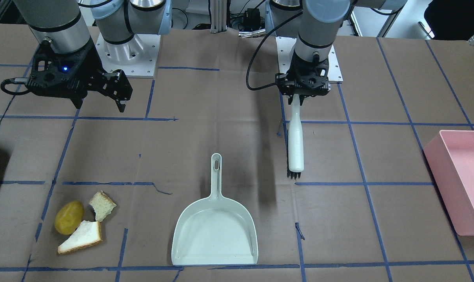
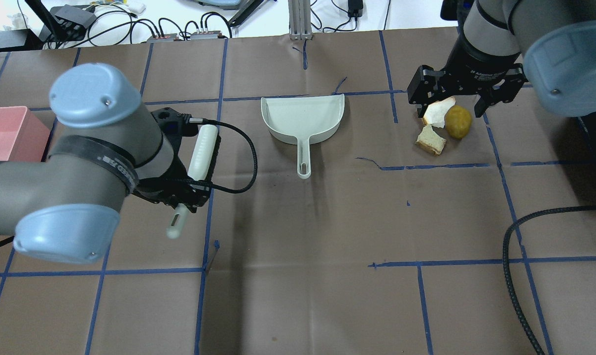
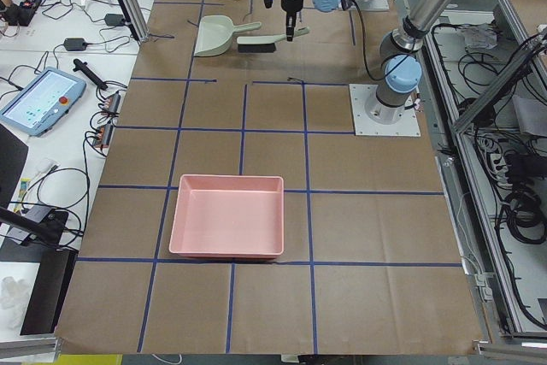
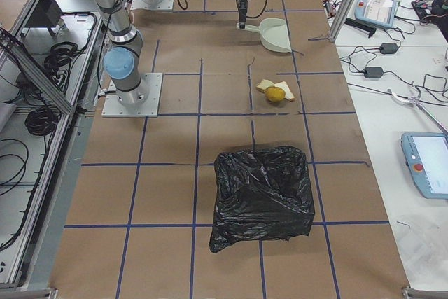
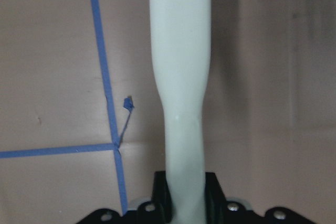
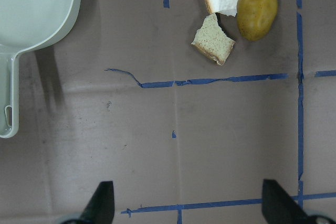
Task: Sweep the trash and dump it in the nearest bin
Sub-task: 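Lift the brush with the left gripper while the right gripper moves toward the dustpan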
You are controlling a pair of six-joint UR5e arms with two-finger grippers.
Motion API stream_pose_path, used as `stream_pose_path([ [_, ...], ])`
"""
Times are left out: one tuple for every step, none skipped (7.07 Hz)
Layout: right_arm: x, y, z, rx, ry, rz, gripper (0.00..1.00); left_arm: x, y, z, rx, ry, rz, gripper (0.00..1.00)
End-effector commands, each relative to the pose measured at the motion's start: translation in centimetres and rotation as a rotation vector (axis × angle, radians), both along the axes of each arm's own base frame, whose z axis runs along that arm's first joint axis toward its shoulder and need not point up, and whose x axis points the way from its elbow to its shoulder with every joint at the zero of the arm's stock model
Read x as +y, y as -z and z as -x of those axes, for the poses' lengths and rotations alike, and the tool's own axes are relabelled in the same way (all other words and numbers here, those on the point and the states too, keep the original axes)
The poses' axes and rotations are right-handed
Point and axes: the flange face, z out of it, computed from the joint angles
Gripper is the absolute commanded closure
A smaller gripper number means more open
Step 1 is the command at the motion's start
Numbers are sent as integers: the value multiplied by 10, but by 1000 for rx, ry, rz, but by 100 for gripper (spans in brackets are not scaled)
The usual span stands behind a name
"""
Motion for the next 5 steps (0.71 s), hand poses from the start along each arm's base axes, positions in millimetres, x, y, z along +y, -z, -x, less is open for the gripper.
stream_pose_path([
  [0, 1, -4, -3, -7, -4, 0, -25, -36, -50, 3, -45, 30, 95],
  [0, 3, -9, -13, -7, -7, 0, -34, -49, -55, 2, -56, 31, 95],
  [-2, 5, -10, -14, -14, -11, 0, -41, -43, -58, 5, -60, -9, 95],
  [-5, 12, -25, -12, -38, -22, 0, -47, -36, -59, 5, -60, -27, 95],
  [-12, 21, -48, -14, -72, 7, 0, -51, -32, -59, 1, -57, -36, 95],
])
